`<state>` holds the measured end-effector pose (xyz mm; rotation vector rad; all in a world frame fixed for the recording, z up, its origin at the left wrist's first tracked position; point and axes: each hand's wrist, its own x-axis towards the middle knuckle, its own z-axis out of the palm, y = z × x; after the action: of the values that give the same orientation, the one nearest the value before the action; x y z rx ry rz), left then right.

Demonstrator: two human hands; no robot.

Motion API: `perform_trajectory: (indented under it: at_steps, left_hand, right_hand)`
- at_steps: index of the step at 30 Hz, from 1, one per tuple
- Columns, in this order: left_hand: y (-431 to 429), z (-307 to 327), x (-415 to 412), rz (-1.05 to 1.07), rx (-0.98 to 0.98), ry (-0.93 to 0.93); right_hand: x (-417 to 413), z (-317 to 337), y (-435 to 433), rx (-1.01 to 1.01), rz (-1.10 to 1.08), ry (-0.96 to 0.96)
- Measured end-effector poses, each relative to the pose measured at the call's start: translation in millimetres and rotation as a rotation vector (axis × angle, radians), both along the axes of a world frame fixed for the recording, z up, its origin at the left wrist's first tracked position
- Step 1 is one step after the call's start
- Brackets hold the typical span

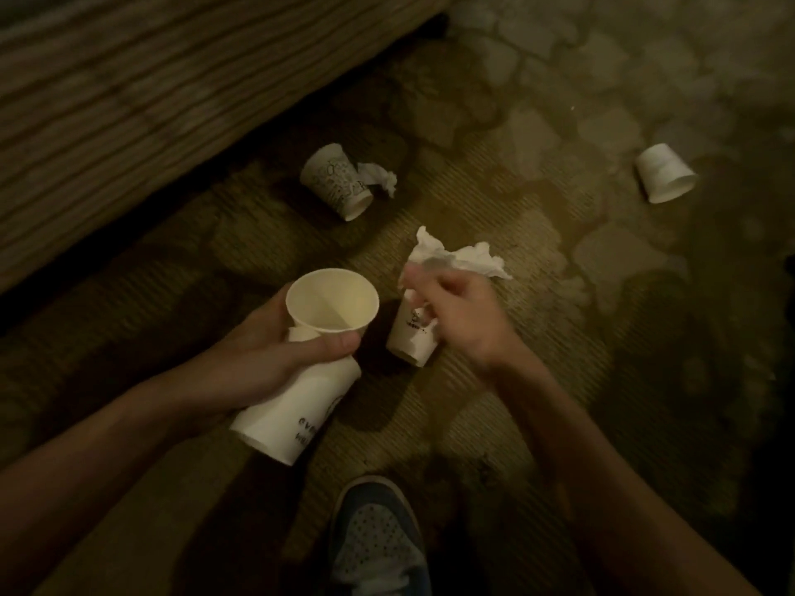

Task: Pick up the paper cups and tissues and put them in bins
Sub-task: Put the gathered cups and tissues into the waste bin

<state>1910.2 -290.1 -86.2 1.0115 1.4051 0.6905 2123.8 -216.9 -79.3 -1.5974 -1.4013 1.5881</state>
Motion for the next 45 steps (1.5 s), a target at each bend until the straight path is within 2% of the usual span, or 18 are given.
perform_trajectory:
  at_steps: [2, 4, 6, 14, 17, 21, 25, 29, 32, 36, 40, 43, 45]
  left_hand:
    - [2.5, 2.5, -0.2, 0.021, -0.016, -0.010]
    - [3.0, 4.2, 1.3, 0.021, -0.027, -0.038]
    - [1.8, 5.7, 3.9, 0.018, -0.034, -0.052]
    - [-6.0, 9.7, 0.2, -0.002, -0.044, -0.080]
    - [-8.9, 9.9, -6.8, 0.025, -0.053, -0.092]
    - [-10.6, 27.1, -29.1, 0.048, -0.042, -0.087]
    - [-10.3, 93.9, -70.2, 0.089, 0.066, -0.046]
    - [-33.4, 198.2, -126.1, 0.199, 0.206, 0.045]
    - [-81.2, 281.7, -163.8, 0.282, 0.343, 0.148]
    - [-191.3, 368.9, -189.8, 0.469, 0.495, 0.323]
    - [-331.6, 408.5, -182.7, 0.635, 0.492, 0.466]
    - [-433.2, 405.3, -162.0, 0.834, 0.445, 0.474]
    - [-495.5, 392.3, -143.0, 0.961, 0.383, 0.489]
  right_hand:
    - [15.1, -9.1, 1.3, 0.107, -0.153, -0.232]
    - [26.0, -25.4, -3.7, 0.046, -0.181, -0.436]
    - [27.0, -43.8, -13.2, -0.036, -0.138, -0.500]
    - [21.8, -67.7, -24.5, -0.096, -0.181, -0.202]
    - [18.5, -60.7, -31.7, -0.081, -0.198, -0.116]
    - [-0.7, -29.2, -33.2, -0.103, -0.127, 0.098]
    - [-49.1, 43.4, -17.8, 0.036, 0.081, 0.196]
    - [-119.4, 152.0, -2.1, 0.256, 0.300, 0.247]
    - [-171.1, 240.2, -14.2, 0.408, 0.512, 0.314]
    - [-228.2, 332.4, -79.2, 0.620, 0.830, 0.386]
    - [-266.9, 373.0, -174.5, 0.676, 1.094, 0.459]
    - [-298.4, 369.4, -259.3, 0.609, 1.209, 0.469]
    - [-311.4, 354.5, -318.8, 0.572, 1.368, 0.470]
